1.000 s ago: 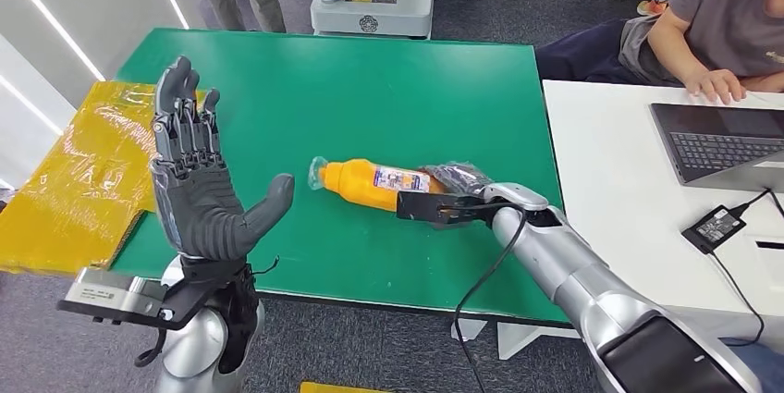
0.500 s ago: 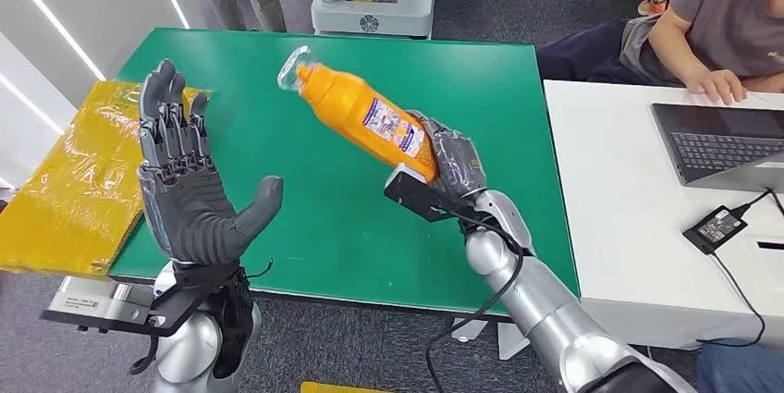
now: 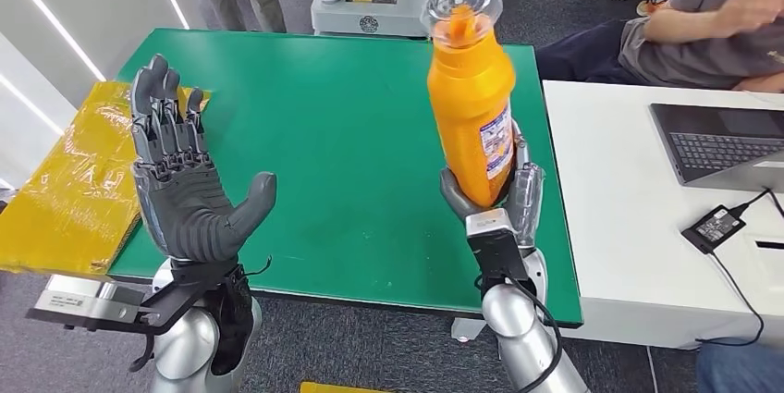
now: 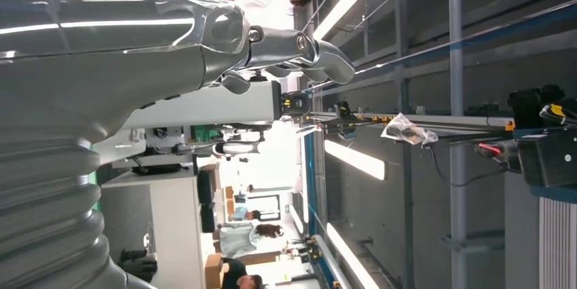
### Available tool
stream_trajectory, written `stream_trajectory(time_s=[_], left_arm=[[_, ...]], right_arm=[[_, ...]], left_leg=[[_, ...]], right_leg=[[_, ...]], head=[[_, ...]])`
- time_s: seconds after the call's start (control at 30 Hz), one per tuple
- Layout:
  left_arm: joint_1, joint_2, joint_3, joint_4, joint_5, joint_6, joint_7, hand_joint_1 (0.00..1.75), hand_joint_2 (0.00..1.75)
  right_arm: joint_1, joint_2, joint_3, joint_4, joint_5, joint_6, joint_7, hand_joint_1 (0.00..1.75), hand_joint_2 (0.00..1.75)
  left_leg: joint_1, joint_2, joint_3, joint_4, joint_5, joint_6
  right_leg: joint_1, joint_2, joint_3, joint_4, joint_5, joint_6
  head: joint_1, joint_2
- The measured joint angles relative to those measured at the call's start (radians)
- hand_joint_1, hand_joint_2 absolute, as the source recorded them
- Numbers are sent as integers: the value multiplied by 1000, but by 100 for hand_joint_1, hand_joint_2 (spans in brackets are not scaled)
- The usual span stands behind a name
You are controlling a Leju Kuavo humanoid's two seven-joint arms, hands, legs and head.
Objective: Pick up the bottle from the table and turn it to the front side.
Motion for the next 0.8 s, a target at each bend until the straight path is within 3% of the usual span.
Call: stream_trajectory(time_s=[0.13,0.33,0.53,0.8], left_arm=[[-5,-2,-1,6,22,-48,4,0,175],[-85,-6,-28,81,132,-307,28,0,175],[-196,-5,-52,202,121,-353,35,0,175],[-271,-5,-82,301,122,-384,36,0,175]], right_arm=[[29,3,-5,-35,-16,27,-9,175,175],[39,0,19,-61,-38,98,-11,175,175],[9,-21,94,-58,-46,210,-12,175,175],[-61,-37,171,-19,-34,287,-12,175,175]], left_leg=[[0,0,0,0,0,0],[0,0,0,0,0,0],[0,0,0,0,1,0],[0,0,0,0,1,0]], right_leg=[[0,0,0,0,0,0],[0,0,0,0,0,0],[0,0,0,0,1,0],[0,1,0,0,1,0]], head=[[0,0],[0,0],[0,0],[0,0]])
